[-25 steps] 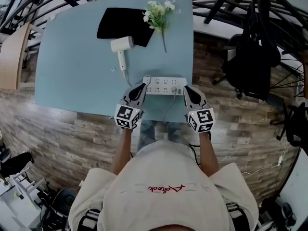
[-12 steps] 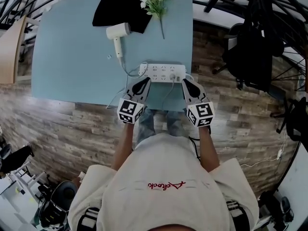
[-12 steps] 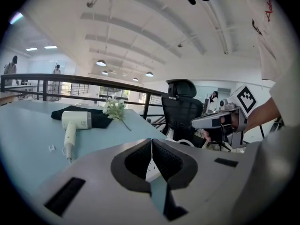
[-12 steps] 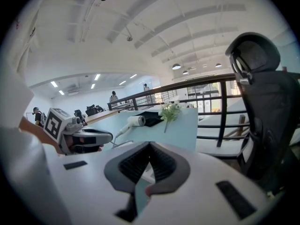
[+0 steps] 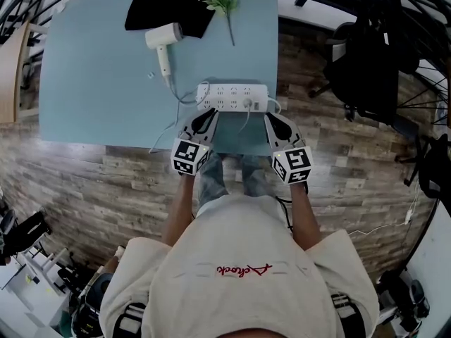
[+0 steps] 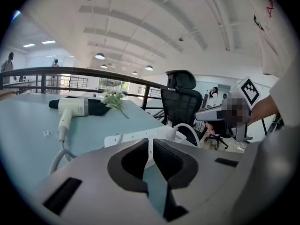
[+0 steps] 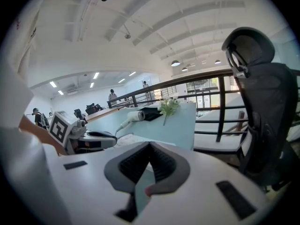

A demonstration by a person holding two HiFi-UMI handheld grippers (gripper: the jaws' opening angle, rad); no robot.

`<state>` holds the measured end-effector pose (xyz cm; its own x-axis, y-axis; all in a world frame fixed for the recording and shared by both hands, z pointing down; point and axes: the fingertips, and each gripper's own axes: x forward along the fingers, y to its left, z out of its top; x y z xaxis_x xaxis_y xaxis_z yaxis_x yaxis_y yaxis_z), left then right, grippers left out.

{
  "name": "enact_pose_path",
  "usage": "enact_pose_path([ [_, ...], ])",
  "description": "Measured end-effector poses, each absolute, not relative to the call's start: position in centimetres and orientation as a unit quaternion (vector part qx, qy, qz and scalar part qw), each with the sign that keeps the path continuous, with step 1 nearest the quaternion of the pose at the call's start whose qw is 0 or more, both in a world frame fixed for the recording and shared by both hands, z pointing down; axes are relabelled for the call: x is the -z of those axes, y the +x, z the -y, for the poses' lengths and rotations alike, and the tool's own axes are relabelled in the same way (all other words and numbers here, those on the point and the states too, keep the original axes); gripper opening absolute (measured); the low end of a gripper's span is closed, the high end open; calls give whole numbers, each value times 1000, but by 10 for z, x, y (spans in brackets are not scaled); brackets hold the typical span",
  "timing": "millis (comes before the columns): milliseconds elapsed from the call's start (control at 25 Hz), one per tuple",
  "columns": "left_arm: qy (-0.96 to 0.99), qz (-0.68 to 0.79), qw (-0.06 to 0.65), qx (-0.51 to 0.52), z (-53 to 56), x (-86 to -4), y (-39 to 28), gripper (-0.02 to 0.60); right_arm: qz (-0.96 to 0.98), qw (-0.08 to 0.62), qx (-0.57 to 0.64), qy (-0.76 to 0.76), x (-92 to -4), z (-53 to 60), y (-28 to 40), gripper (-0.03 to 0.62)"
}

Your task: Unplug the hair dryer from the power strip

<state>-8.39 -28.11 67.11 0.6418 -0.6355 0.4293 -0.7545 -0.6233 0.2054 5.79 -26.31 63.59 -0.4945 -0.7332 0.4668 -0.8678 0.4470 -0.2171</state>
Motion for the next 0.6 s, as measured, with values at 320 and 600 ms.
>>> enact_pose_path([
  [320,889,371,172,-205,278,-693,-76,125,836,157,-222,476,-641,263,60,17],
  [600,891,381,126,-211,286,-695,-76,135,837,158,-224,474,-643,264,58,17],
])
